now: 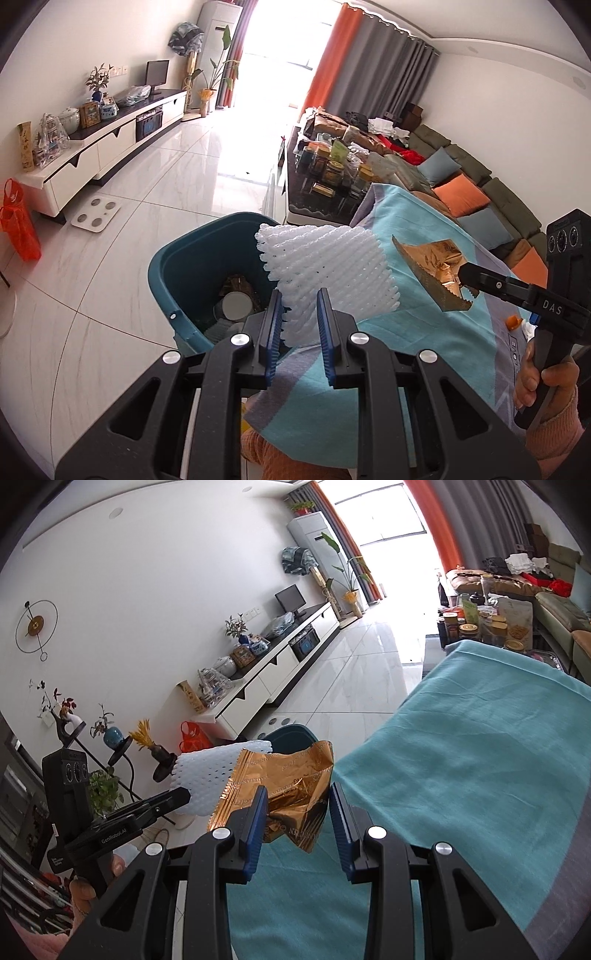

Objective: Collect trash
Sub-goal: 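Carry the gold bag and foam net with both tools over the teal bin, then open both tools to drop the bag and net into the bin, then move both open tools back over the tissue and orange peel, then grasp the white tissue with the right tool while the left tool grasps the orange peel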

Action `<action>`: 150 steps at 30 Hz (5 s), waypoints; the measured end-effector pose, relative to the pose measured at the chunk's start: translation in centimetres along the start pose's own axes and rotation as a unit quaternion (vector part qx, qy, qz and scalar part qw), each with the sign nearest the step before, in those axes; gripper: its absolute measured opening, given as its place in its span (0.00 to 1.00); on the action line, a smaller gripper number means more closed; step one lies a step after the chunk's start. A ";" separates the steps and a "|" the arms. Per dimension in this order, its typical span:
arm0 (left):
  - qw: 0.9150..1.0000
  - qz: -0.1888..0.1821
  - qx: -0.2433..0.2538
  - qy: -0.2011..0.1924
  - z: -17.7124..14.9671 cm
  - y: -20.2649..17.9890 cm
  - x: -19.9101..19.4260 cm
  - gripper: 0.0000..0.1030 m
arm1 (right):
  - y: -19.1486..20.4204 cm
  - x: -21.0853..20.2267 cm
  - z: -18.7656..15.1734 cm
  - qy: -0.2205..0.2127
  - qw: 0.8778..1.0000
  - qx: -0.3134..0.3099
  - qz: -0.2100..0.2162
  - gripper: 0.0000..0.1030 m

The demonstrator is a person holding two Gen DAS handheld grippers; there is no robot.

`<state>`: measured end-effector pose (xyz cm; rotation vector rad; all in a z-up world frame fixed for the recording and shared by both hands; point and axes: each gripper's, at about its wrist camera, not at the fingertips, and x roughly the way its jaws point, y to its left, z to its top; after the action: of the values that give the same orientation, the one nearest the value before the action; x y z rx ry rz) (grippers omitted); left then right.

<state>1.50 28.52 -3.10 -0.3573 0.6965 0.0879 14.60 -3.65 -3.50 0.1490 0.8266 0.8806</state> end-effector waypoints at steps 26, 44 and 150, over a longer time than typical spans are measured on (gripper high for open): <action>0.998 0.049 -0.037 0.010 -0.1 3.7 1.4 0.19 | 2.4 5.7 1.7 0.043 0.999 -0.030 -0.003 0.31; 0.995 0.078 -0.056 0.025 -0.3 4.9 3.7 0.19 | 4.0 9.5 1.7 0.077 0.996 -0.052 -0.012 0.31; 0.918 -0.233 0.265 0.180 -7.8 -38.4 17.4 0.16 | -16.5 -21.1 -14.2 -0.073 0.946 0.168 -0.267 0.20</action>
<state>17.62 -10.86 -8.58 -0.0045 0.9471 -0.6262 7.46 -32.74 -8.23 0.2700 0.8182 0.2115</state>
